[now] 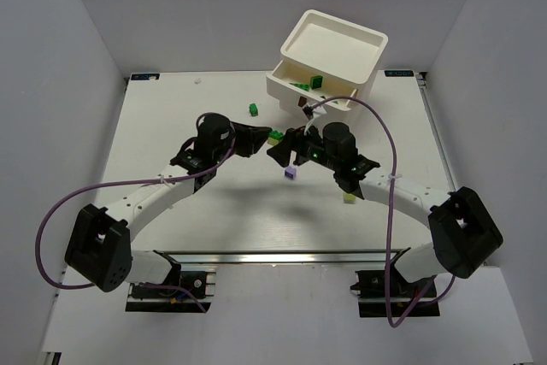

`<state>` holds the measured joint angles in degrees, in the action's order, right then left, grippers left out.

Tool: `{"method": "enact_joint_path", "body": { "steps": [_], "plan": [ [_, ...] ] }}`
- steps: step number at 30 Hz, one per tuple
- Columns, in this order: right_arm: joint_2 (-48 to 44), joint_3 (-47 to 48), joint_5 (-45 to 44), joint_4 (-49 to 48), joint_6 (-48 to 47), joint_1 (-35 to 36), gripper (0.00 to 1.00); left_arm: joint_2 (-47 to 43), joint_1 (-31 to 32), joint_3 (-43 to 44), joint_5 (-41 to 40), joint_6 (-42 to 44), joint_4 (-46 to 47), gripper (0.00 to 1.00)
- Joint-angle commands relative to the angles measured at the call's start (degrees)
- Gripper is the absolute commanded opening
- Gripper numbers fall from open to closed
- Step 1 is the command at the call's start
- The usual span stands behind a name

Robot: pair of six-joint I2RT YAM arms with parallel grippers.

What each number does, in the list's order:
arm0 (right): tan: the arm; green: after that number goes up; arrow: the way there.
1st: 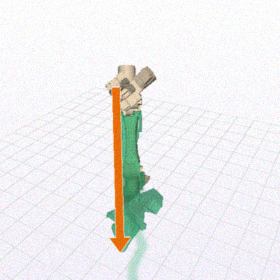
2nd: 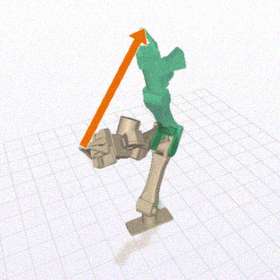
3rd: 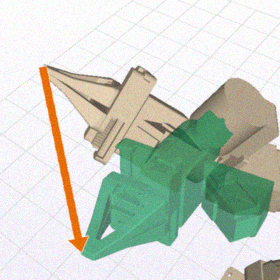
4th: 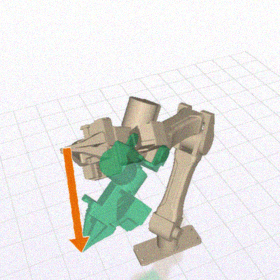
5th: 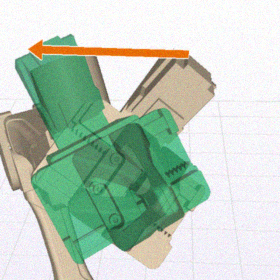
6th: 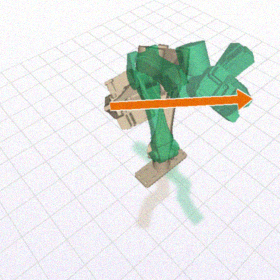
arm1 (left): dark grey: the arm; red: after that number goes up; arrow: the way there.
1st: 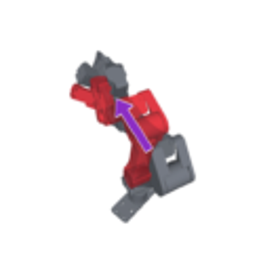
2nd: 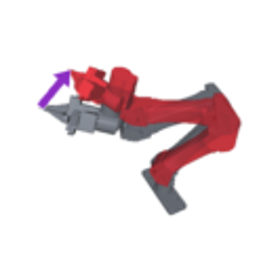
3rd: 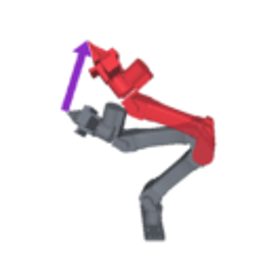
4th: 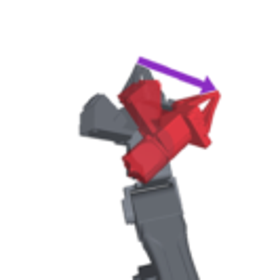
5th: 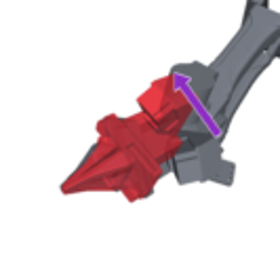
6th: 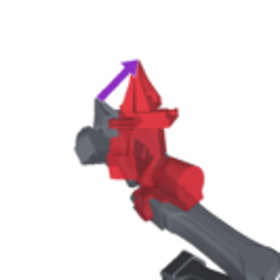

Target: Sort the legos into containers by color

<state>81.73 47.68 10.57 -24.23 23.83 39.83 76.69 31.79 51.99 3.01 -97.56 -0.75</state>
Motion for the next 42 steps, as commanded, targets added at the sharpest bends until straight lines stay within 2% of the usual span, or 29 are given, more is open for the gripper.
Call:
{"method": "enact_joint_path", "body": {
  "steps": [1, 24, 29, 32, 36, 38, 39, 42],
  "plan": [
    [-1.1, 1.8, -2.2, -5.4, 1.5, 0.1, 0.75, -2.4, 0.3, -0.5, -1.2, -1.4, 2.7, 0.0],
    [-1.4, 0.6, 0.1, -11.6, 3.1, -0.9, 0.57, -2.3, 0.3, -1.6, -1.3, -3.3, 5.1, 0.0],
    [-1.2, 0.2, 0.9, -12.8, 3.1, -0.9, 0.47, -2.2, 0.3, -1.9, -1.0, -3.6, 5.8, 0.0],
    [-1.2, -0.4, 1.6, -14.1, 3.3, -1.1, 0.37, -2.4, 0.3, -2.0, -1.0, -3.8, 6.3, 0.0],
    [-1.1, -0.7, 2.4, -14.4, 3.5, -1.3, 0.12, -2.4, 0.3, -2.2, -0.9, -4.1, 7.7, 0.0],
    [-1.1, -1.0, 2.7, -14.7, 3.6, -1.4, 0.06, -2.3, 0.3, -2.3, -0.7, -4.2, 8.5, 0.0],
    [-1.1, -1.2, 2.7, -14.7, 3.5, -1.4, 0.0, -2.2, 0.3, -2.3, -0.5, -4.4, 8.7, 0.0],
    [-1.1, -1.4, 4.5, -14.7, 3.5, -1.6, 0.0, -2.2, 0.3, -2.5, -0.6, -4.7, 10.0, 0.0]
  ]
}}
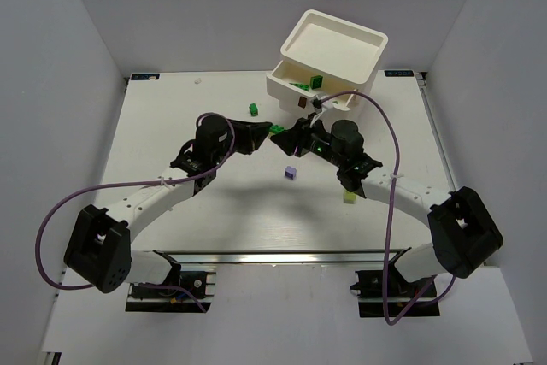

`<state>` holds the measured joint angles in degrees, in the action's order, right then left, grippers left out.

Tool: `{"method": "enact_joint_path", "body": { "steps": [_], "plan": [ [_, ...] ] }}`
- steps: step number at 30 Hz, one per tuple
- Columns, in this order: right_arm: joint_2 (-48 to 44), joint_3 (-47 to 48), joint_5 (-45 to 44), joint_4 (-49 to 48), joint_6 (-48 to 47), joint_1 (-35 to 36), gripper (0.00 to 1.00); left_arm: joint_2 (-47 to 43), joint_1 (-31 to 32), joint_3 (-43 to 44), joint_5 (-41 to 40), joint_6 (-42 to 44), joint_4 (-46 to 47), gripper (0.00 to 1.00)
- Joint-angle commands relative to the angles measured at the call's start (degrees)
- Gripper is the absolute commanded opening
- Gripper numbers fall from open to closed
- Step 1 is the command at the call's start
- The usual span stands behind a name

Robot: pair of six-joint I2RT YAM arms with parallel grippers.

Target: Sort the legos into containers by color

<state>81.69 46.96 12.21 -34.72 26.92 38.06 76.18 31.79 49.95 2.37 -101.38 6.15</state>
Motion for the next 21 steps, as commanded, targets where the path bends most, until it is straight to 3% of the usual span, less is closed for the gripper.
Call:
{"method": "enact_joint_path", "body": {
  "steps": [1, 21],
  "plan": [
    [-1.1, -0.9, 3.3, -4.2, 0.3, 0.3, 0.0, -1.7, 0.3, -0.6, -0.2, -0.8, 3.6, 0.0],
    [-1.5, 0.8, 5.8, 4.9, -7.2, 0.0, 0.0, -0.9, 0.3, 0.0, -1.0, -0.8, 6.7, 0.0]
  ]
}}
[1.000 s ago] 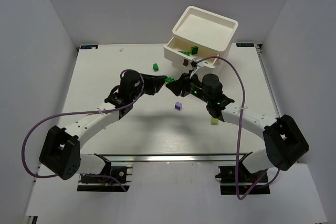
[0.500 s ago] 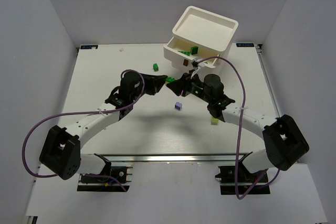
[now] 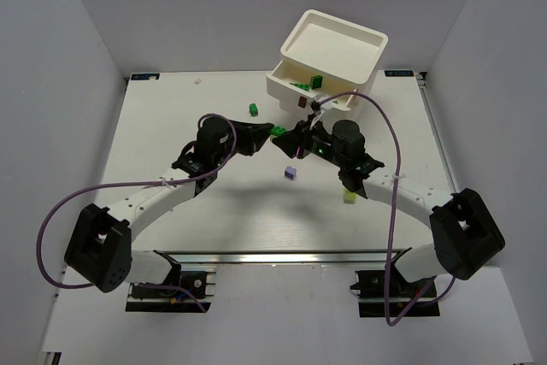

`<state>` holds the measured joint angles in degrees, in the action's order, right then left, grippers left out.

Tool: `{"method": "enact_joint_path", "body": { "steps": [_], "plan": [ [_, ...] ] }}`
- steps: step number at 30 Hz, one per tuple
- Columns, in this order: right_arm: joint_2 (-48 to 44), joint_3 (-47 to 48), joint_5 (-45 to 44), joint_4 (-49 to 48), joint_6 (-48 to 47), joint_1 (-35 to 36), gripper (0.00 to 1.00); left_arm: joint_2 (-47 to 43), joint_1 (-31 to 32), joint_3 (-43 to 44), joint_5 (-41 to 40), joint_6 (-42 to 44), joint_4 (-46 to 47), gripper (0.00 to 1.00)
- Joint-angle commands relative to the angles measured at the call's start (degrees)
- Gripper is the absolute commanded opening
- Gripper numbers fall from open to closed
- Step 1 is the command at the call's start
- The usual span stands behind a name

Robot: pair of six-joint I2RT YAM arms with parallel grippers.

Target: Sort the legos into containers by color

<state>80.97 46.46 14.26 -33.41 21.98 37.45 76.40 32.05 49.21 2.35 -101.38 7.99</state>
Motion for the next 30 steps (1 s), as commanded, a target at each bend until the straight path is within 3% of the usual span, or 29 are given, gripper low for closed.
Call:
{"method": "enact_joint_path", "body": {
  "steps": [1, 13, 20, 26, 30],
  "plan": [
    [-0.8, 1.4, 3.8, 4.4, -2.6, 0.6, 0.0, -1.3, 0.0, 0.9, -0.9, -0.8, 4.8, 0.0],
    [-1.0, 3.1, 3.8, 9.5, -6.6, -0.3, 0.0, -2.5, -1.1, 0.7, -1.5, 0.4, 2.1, 0.0],
    [-1.5, 3.6, 2.3, 20.8, -21.7, -0.1, 0.0, -4.6, -1.6, 5.8, -12.3, 16.8, -13.4, 0.0],
    [-5.0, 2.1, 0.8, 32.4, -39.2, 0.0, 0.0, -0.2, -1.6, 14.5, -12.0, 31.9, -16.3, 0.0],
    [-6.7, 0.9, -2.2, 39.3, -45.4, 0.0, 0.02, 6.3, -1.6, 23.6, -8.7, 39.2, -18.2, 0.0]
  ]
}}
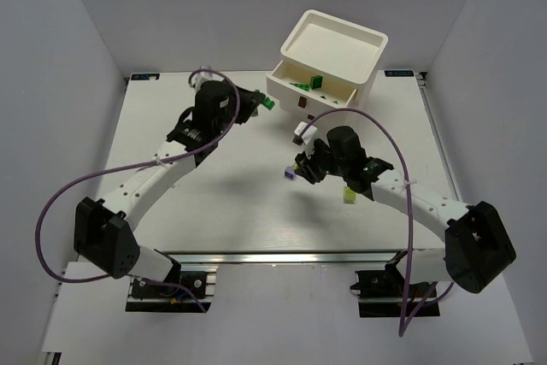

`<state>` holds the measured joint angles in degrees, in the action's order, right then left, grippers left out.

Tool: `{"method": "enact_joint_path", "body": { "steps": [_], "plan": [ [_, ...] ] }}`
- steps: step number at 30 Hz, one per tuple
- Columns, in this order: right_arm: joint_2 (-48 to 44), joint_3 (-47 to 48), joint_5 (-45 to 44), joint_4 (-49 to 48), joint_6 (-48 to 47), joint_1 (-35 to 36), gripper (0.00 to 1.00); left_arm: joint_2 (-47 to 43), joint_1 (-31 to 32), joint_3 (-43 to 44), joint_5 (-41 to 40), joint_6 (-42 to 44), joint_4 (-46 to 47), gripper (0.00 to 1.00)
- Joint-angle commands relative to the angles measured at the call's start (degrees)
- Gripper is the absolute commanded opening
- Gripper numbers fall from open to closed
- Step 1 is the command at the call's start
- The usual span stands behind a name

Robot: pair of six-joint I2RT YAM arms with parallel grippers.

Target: Sort the legos into containers by color

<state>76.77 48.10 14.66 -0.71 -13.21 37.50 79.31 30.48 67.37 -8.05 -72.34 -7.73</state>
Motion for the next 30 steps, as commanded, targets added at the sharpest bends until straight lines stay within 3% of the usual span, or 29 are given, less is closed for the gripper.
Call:
{"method": "enact_joint_path", "body": {
  "steps": [1, 15, 18, 24, 26, 30],
  "plan": [
    [-2.8, -1.3, -4.0, 7.1, -11.2, 0.0, 0.03, 4.7, -0.1, 7.6, 2.1, 11.3, -3.0, 0.0],
    [3.9, -8.0, -8.9, 7.0, -18.1, -0.1, 0.26, 24.3, -0.1, 28.2, 12.9, 15.7, 10.5, 0.0],
    [4.9, -8.0, -9.2, 6.6, -18.4, 0.0, 0.34, 28.1, -0.1, 29.9, 13.9, 13.4, 13.6, 0.0],
    [5.6, -8.5, -9.5, 6.3, -18.4, -0.1, 0.58, 33.4, -0.1, 32.4, 13.5, 8.6, 13.9, 0.01],
    [5.4, -8.8, -9.6, 6.1, -18.3, -0.2, 0.71, 33.8, -0.1, 31.5, 13.4, 7.6, 15.0, 0.12],
    [4.1, -9.4, -9.6, 6.1, -18.1, -0.1, 0.78, 35.0, -0.1, 32.0, 14.4, 7.2, 16.9, 0.42]
  ]
}}
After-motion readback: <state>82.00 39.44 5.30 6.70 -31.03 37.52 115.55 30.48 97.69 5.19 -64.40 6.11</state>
